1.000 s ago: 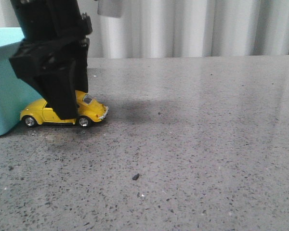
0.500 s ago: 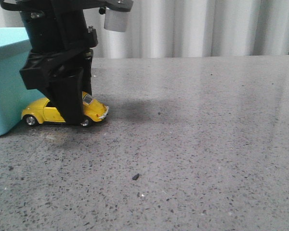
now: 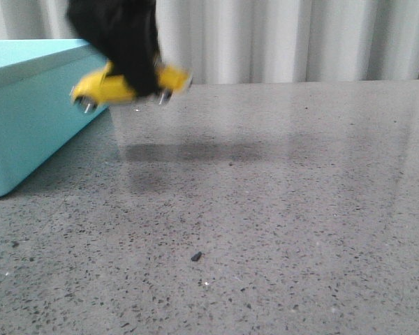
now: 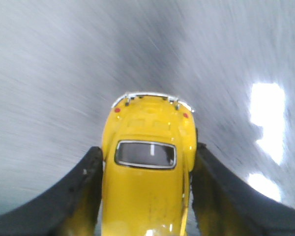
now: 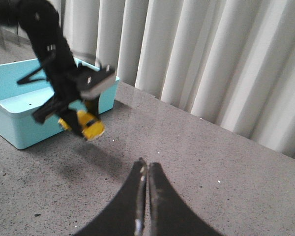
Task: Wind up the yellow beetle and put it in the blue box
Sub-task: 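Lift the beetle with the left gripper and carry it over the box, then lower the beetle into the blue box and open the left gripper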
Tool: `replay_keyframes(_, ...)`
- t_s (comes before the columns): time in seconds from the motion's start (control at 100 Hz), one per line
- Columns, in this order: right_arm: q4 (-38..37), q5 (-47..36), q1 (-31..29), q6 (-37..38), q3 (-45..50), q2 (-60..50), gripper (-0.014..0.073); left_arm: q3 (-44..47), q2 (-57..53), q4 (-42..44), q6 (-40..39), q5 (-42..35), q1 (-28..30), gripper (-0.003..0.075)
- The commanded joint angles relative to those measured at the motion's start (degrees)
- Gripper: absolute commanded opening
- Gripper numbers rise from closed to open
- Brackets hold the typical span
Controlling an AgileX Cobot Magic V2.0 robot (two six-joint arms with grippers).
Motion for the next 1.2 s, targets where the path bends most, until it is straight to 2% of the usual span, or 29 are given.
replay_keyframes(0.0, 0.1, -4.6, -0.1, -0.8, -1.1, 0.8, -0.0041, -6.5, -4.8, -1.5, 0.0, -1.6, -0.3, -0.0010)
replay_keyframes(0.09, 0.1, -4.6, -0.1, -0.8, -1.1, 0.8, -0.0041, -10.5, -6.1, 1.2, -2.8, -1.5, 1.0, -0.0010)
replay_keyframes(0.27, 0.1, -4.7, -0.1, -0.8, -1.1, 0.8, -0.0041, -11.8, -8.2, 10.3, -23.1, -0.6, 7.9, -0.0010)
replay_keyframes(0.41, 0.1, -4.7, -0.1, -0.8, -1.1, 0.8, -0.0041, -11.6, -7.5, 10.5, -32.5, 5.7, 17.4, -0.0010)
replay_keyframes(0.54, 0.3, -5.0, -0.1, -0.8, -1.1, 0.8, -0.0041, -10.3, -6.3, 10.1, -40.6, 7.2, 26.7, -0.0010)
replay_keyframes(0.63, 0.3, -5.1, -0.1, -0.8, -1.1, 0.8, -0.0041, -8.6, -5.0, 7.3, -42.7, 7.5, 31.6, -0.0010)
replay_keyframes(0.74, 0.3, -5.6, -0.1, -0.8, -1.1, 0.8, -0.0041, -5.7, -3.4, 2.3, -42.7, 7.5, 34.9, -0.0010)
replay_keyframes(1.1, 0.3, -5.9, -0.1, -0.8, -1.1, 0.8, -0.0041, -1.2, 3.0, 0.5, -43.4, 7.6, 34.5, -0.0005)
replay_keyframes(1.19, 0.3, -5.9, -0.1, -0.8, -1.1, 0.8, -0.0041, -1.2, 3.8, 0.7, -43.9, 7.5, 34.5, 0.0041)
